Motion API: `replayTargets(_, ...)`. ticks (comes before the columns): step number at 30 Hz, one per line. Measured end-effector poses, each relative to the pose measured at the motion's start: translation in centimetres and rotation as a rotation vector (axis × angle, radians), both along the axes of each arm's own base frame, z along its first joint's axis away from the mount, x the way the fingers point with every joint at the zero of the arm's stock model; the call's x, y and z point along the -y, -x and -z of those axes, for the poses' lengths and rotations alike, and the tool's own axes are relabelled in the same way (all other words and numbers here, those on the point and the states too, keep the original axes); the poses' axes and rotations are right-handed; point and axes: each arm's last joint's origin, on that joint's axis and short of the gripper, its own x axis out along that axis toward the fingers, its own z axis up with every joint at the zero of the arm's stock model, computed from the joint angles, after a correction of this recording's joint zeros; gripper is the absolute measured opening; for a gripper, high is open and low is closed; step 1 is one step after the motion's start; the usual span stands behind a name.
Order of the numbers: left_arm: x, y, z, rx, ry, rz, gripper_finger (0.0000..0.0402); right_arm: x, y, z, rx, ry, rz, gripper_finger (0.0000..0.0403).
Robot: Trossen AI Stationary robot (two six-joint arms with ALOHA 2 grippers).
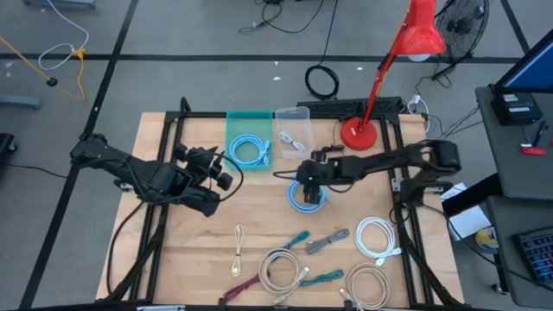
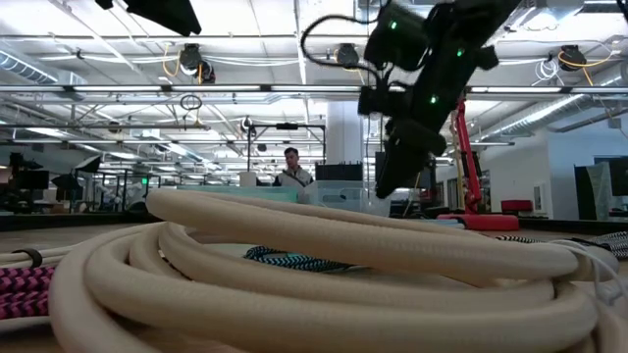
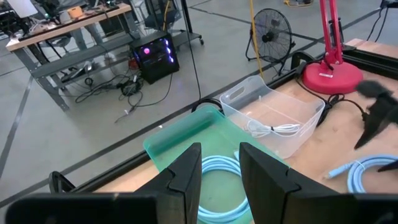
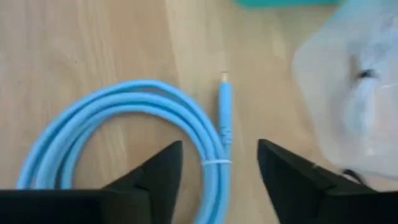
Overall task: Pick and place items into bin
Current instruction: Move the blue HDMI cable to the center of the table, then put the black white charger cable into the transparent bin
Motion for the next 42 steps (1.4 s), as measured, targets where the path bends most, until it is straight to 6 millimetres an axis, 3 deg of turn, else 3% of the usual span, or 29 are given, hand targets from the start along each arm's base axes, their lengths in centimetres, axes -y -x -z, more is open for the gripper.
replayTargets(5, 0.0, 0.0, 0.0, 0.002, 0.004, -0.001, 0.0113, -1.7, 1.4, -3.7, 0.119, 0.014, -0.007, 0.0252)
replayTargets(11, 0.0, 0.0, 0.0, -0.004, 0.011, 0.003, 0.0113, -5.5, 4.5, -7.8, 0.221, -0.198, -0.142, 0.0254)
replayTargets(18, 0.0, 0.0, 0.0, -0.003, 0.018, 0.004, 0.0113, -11.0, 7.2, -8.9, 0.209, -0.299, -0.292, 0.0236)
replayTargets(22, 0.0, 0.0, 0.1, -0.003, 0.027, 0.005, 0.0113, -13.8, 8.0, -7.6, 0.144, -0.35, -0.324, 0.0229)
replayTargets(26, 0.0, 0.0, 0.1, -0.005, 0.035, 0.008, 0.0113, -15.1, 9.5, -5.2, 0.026, -0.384, -0.265, 0.0228)
replayTargets(35, 0.1, -0.2, 0.0, 0.012, 0.039, 0.012, 0.0113, -14.4, 11.0, -1.1, -0.04, -0.309, -0.178, 0.0227)
replayTargets(42, -0.1, -0.3, 0.0, 0.003, 0.042, 0.009, 0.0113, -14.7, 10.2, 1.6, -0.111, -0.295, -0.202, 0.0237)
